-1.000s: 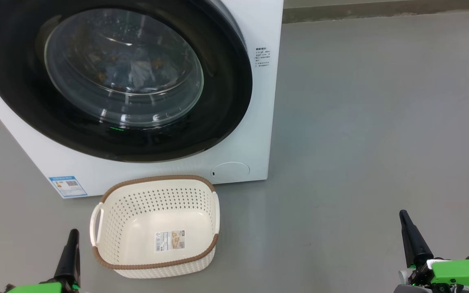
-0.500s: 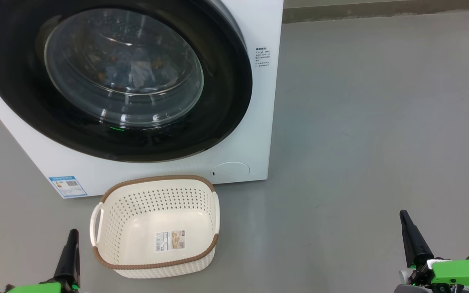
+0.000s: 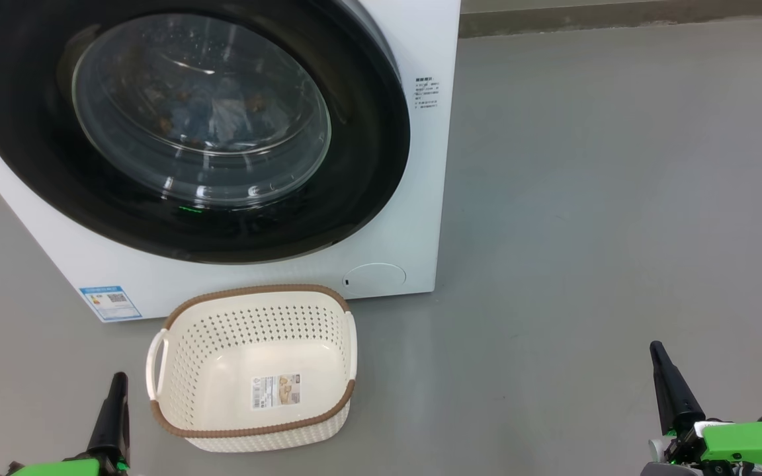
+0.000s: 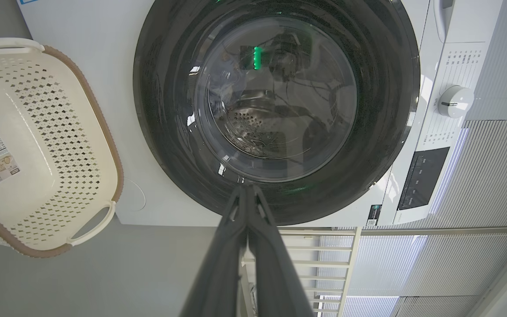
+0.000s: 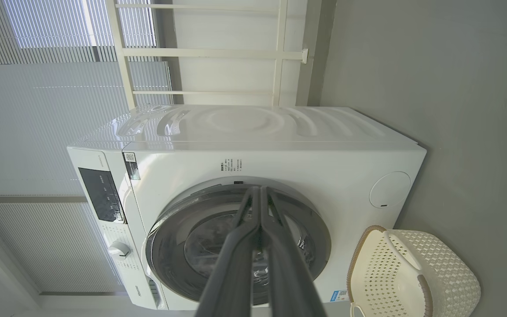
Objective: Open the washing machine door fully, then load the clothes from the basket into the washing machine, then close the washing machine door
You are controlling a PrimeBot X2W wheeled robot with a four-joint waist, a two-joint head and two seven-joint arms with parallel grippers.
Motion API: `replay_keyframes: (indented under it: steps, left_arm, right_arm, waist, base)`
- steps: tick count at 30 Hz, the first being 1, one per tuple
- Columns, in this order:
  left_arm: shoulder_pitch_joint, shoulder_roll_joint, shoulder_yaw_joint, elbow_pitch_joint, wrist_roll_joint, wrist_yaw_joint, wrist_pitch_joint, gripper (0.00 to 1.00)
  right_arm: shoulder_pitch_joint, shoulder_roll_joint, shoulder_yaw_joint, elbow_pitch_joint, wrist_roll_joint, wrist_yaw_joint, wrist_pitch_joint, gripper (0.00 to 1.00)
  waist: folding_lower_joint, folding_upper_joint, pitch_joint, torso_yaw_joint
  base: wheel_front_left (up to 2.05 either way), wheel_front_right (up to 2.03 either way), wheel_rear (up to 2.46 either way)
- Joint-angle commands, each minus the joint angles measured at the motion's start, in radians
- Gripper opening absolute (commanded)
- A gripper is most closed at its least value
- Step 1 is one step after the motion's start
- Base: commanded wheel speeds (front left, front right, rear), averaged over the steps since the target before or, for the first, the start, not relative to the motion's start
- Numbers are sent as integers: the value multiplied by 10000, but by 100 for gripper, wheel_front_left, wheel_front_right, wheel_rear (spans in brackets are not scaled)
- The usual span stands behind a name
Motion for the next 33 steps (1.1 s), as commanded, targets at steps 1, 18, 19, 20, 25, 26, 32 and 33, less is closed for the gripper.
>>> replay_keyframes:
  steps: [1,18,19,20,25,26,32,33]
  left_arm:
    - [-410,122,355,-185,47,-107,83,0]
    - [-412,105,380,-184,67,-107,102,0]
    - [-412,104,381,-184,68,-107,103,0]
    - [-412,103,382,-184,69,-107,104,0]
    - [-413,100,388,-184,74,-107,109,0]
    - [-413,99,389,-184,75,-107,110,0]
    - [-413,94,395,-184,80,-107,115,0]
    - [-413,94,396,-184,81,-107,115,0]
  right_arm:
    - [-410,-64,219,-247,-8,-11,63,0]
    - [-411,-56,208,-247,-17,-11,72,0]
    - [-411,-56,208,-247,-18,-11,73,0]
    - [-411,-56,207,-247,-18,-11,73,0]
    - [-411,-54,205,-247,-20,-11,75,0]
    - [-411,-54,204,-247,-21,-11,75,0]
    - [-412,-52,201,-247,-23,-11,78,0]
    - [-412,-51,201,-247,-23,-11,78,0]
  waist:
    - [0,-1,0,0]
    - [0,-1,0,0]
    - [0,-1,0,0]
    - [0,-1,0,0]
    - [0,-1,0,0]
    - [0,-1,0,0]
    - [0,-1,0,0]
    - [0,-1,0,0]
  base:
    - [0,0,0]
    - [0,0,0]
    - [0,0,0]
    - [0,0,0]
    - [0,0,0]
    - [0,0,0]
    - [0,0,0]
    - [0,0,0]
